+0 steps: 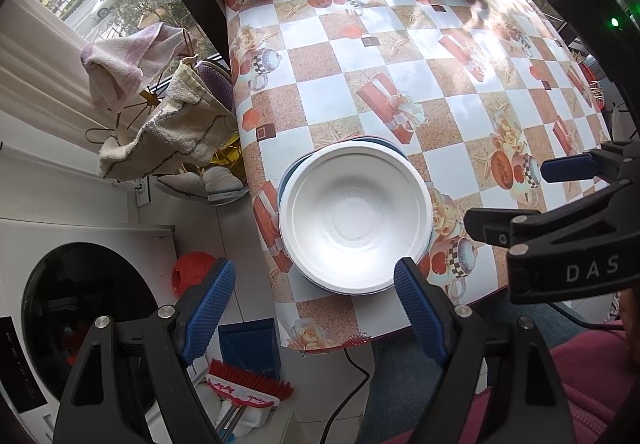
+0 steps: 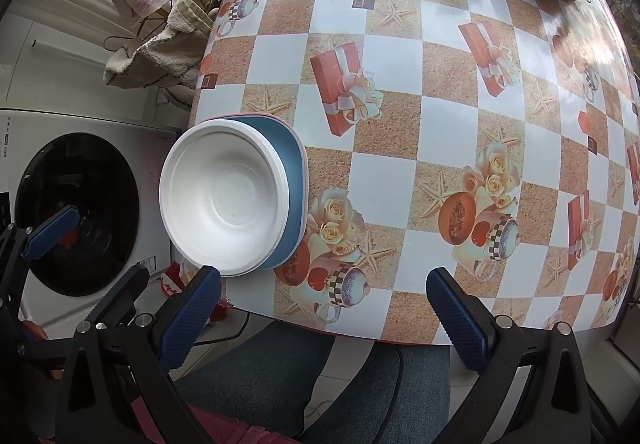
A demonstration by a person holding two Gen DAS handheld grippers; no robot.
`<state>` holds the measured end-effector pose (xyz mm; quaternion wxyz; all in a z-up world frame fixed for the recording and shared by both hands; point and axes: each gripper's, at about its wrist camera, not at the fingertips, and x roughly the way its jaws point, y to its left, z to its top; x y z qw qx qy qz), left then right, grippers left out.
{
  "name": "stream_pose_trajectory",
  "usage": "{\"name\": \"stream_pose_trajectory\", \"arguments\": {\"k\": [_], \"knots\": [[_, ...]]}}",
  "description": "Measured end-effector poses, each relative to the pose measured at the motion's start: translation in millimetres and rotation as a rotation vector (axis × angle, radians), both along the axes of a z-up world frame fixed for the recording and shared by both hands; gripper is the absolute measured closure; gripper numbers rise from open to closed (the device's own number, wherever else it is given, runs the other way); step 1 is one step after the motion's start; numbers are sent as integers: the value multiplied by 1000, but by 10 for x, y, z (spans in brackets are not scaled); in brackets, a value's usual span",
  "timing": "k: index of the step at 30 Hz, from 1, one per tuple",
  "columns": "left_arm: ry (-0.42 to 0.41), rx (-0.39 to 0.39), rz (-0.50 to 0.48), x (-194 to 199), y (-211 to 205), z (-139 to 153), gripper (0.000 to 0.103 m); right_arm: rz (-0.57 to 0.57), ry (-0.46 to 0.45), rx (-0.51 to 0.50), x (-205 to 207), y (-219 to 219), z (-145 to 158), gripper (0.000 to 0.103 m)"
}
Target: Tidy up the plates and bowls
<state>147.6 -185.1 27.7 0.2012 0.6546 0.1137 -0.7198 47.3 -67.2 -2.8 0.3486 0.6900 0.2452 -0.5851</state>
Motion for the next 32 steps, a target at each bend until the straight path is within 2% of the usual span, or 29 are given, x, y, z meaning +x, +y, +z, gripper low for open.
{"name": "stream_pose_trajectory", "arguments": {"k": [27, 32], "knots": [[-24, 23, 54, 12, -127, -70, 19, 33, -3, 6, -16, -103, -34, 0], [40, 58, 92, 45, -198, -2, 19, 44, -13, -2, -39, -138, -47, 0]]}}
